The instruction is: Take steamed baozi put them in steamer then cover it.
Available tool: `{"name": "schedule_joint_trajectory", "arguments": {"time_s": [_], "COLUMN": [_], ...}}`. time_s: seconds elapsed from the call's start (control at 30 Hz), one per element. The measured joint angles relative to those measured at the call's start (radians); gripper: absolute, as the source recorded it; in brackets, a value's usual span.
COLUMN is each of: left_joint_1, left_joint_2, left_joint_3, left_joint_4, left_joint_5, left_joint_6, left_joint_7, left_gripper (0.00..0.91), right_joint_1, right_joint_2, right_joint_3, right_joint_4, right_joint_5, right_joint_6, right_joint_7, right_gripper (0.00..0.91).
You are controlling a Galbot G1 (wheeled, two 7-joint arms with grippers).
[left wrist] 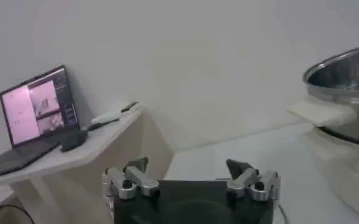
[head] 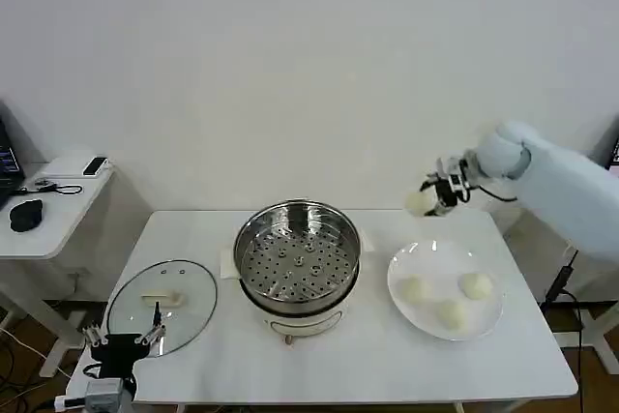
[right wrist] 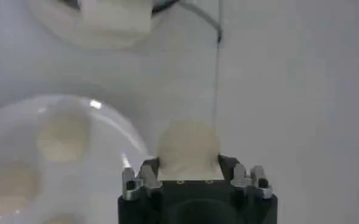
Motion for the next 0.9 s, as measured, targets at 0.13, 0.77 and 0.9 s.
{"name": "schedule_joint_trajectory", "arguments": {"time_s": [0.13, 0.77, 0.9], "left_joint_1": [0.0, 0.017, 0.023], "left_joint_2": [0.0, -0.012, -0.017], "left_joint_3": [-0.011, -0.058, -0.063], "left_joint_4": [0.001, 0.001, 0.003], "left_joint_5": [-0.007, -0.019, -0.02], "left_joint_6": [0.001, 0.003, 0.001], "left_joint_7": [0.0, 0.0, -0.002], "left_gripper": [0.907, 0.907, 0.907], "right_joint_1": [0.049, 0.075, 0.06], "right_joint_2": [0.052, 0.348, 0.395], "right_joint_3": [-0.047, -0.168, -0.178], "right_joint_4": [0.019, -0.042, -0.071], "right_joint_5": [0.026, 0.022, -0.013], "right_joint_6": [0.017, 0.173, 0.225], "right_joint_7": [-0.008, -0.022, -0.021], "right_gripper": [0.675, 0.675, 0.675]}}
